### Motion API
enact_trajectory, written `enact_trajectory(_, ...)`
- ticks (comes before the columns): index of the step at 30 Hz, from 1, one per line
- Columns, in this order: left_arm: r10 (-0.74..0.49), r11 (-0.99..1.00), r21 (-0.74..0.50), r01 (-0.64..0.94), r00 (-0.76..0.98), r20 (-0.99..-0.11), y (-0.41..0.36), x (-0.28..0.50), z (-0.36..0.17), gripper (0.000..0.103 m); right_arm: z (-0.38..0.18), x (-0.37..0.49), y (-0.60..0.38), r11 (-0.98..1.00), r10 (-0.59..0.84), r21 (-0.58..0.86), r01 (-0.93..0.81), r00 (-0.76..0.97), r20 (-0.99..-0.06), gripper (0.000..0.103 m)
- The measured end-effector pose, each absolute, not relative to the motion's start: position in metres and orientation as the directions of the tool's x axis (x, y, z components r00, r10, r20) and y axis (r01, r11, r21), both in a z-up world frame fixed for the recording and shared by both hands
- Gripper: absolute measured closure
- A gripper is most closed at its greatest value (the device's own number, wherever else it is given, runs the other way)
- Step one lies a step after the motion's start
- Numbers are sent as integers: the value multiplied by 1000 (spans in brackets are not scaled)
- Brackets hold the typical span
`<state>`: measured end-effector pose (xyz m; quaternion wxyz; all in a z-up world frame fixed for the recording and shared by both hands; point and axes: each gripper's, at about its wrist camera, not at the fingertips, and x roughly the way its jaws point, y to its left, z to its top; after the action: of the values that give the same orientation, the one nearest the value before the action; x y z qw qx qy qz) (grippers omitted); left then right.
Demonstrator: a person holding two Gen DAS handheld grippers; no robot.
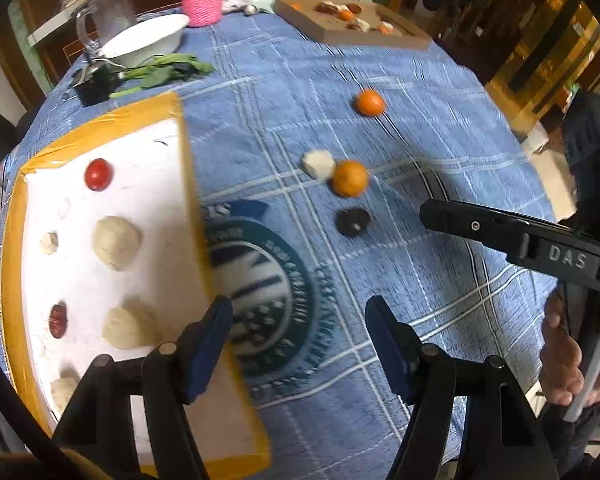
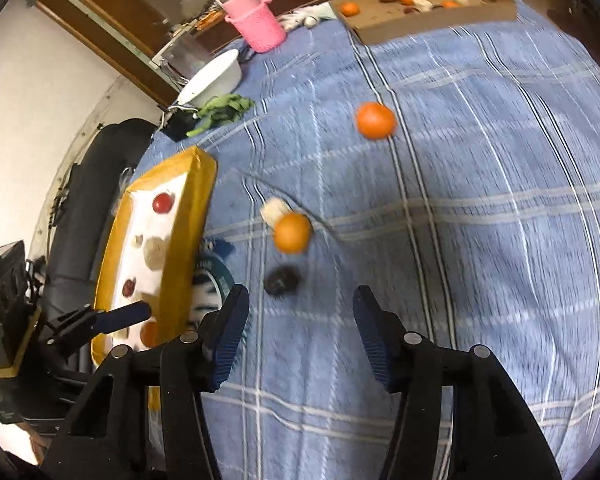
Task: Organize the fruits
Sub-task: 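Move both open grippers back toward the remaining fruit, then grasp the dark date with the left gripper while the right grasps an orange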
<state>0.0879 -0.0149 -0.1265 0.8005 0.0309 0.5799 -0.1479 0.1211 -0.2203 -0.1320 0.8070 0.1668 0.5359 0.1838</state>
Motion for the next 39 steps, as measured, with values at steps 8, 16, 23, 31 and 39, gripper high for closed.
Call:
enact_trajectory(8,-170,957,-106,271,227,-959,-48,96,-141,32,-139,101,-239,883,465,456,-114,342,-816,50)
enact_trajectory(16,-146,958,-95,270,178,-973,-81,143,-166,46,-142,109,-265,884,461,458,-99,360,-811,52)
enact_trajectory(23,-107,966,-58,251,190,-976,-84,154,-174,79,-145,123,-261,879,470,465,-104,348,-811,56)
enact_trajectory(31,-183,961,-136,242,185,-966,-50,120,-160,80,-147,137,-234,889,457,438,-135,320,-830,62)
enact_trajectory(39,-248,957,-204,206,216,-944,-4,92,-138,80,-150,159,-191,892,451,416,-177,295,-842,69)
